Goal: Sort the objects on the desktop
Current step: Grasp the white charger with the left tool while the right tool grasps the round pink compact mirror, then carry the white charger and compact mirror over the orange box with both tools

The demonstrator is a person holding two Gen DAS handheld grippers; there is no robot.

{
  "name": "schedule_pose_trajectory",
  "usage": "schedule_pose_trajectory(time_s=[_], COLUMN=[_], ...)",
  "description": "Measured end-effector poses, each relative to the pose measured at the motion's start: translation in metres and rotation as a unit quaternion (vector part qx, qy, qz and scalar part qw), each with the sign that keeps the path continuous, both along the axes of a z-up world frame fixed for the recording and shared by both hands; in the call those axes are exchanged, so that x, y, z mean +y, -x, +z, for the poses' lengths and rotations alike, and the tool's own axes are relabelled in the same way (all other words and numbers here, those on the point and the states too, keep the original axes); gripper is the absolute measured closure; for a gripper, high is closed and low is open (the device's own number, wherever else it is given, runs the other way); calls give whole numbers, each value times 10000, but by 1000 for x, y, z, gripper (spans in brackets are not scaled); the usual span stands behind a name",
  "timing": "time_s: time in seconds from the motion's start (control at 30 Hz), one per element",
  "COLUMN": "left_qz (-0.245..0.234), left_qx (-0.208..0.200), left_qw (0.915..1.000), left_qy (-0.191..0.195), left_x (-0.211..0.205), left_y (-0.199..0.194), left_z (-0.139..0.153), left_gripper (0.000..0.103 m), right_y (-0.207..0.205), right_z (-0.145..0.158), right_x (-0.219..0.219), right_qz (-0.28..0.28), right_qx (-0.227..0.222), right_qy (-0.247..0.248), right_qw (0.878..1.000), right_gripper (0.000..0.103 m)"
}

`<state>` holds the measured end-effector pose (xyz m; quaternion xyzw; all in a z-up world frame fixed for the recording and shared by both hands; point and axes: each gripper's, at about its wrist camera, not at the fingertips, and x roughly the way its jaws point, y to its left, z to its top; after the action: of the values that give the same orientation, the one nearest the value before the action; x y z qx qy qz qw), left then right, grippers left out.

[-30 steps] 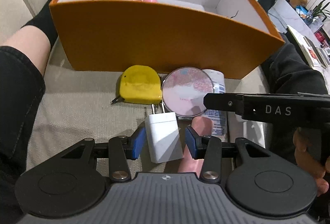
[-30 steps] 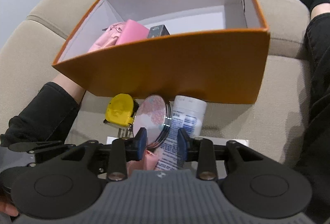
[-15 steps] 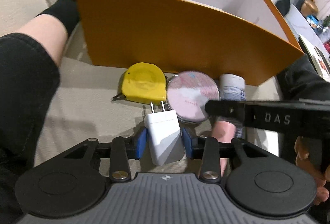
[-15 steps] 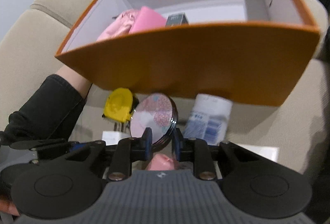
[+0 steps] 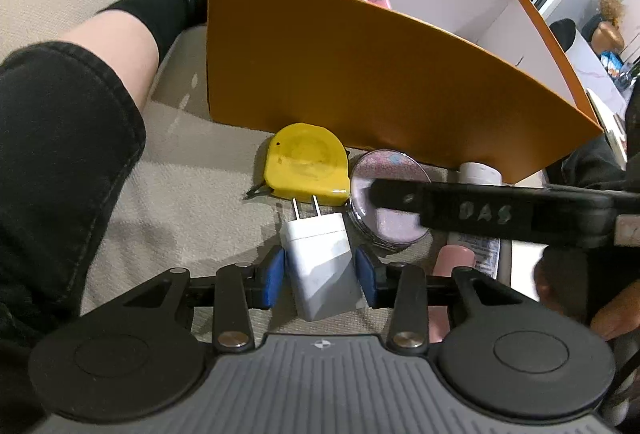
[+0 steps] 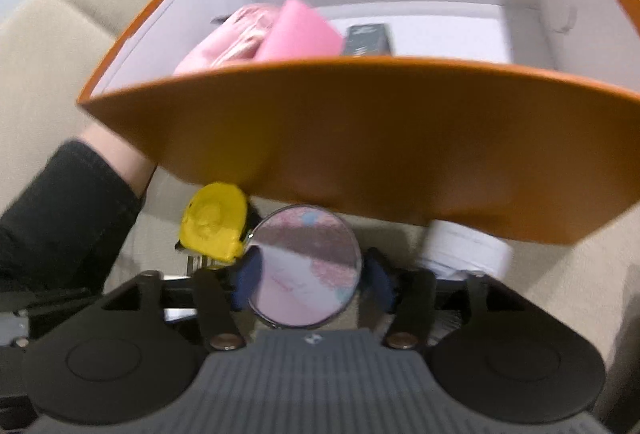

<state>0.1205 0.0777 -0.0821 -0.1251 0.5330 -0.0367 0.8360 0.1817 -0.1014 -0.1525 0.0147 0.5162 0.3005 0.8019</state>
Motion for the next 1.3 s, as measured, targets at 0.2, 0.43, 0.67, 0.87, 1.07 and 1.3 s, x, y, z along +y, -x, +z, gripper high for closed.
schedule_pose_trajectory(time_s=[0.2,0.43,0.67,0.87,1.07,1.3], left_qz=[22,19,49,42,78,-139], left_qx=[-46,-86,-78,-72,-92,-428], left_qw=[10000,10000,10000,10000,9999,9987], left_qy=[-7,-22,35,23,77,248], left_x=[-11,-12,-7,-10,-8,-9], left_y=[-4,-4,-1,-3,0,7], left_z=[-14,-16,-15,-14,-10,24], left_gripper=[60,62,62,62,63,63], right_y=[11,-6,-8,-4,-3,1], right_z=[1,7,16,13,17,62], right_x=[9,-18,-46,-25,-25,-51], right_qz=[245,-76,-326,-193,-181,56], right_qx=[-337,409,1002,904,761,523], right_qy=[237,-343,-1268,-1243,-1224,-1413], right_qw=[9989,9985,9863,9879,9894,9886], right_gripper=[32,71,87,87,89,89])
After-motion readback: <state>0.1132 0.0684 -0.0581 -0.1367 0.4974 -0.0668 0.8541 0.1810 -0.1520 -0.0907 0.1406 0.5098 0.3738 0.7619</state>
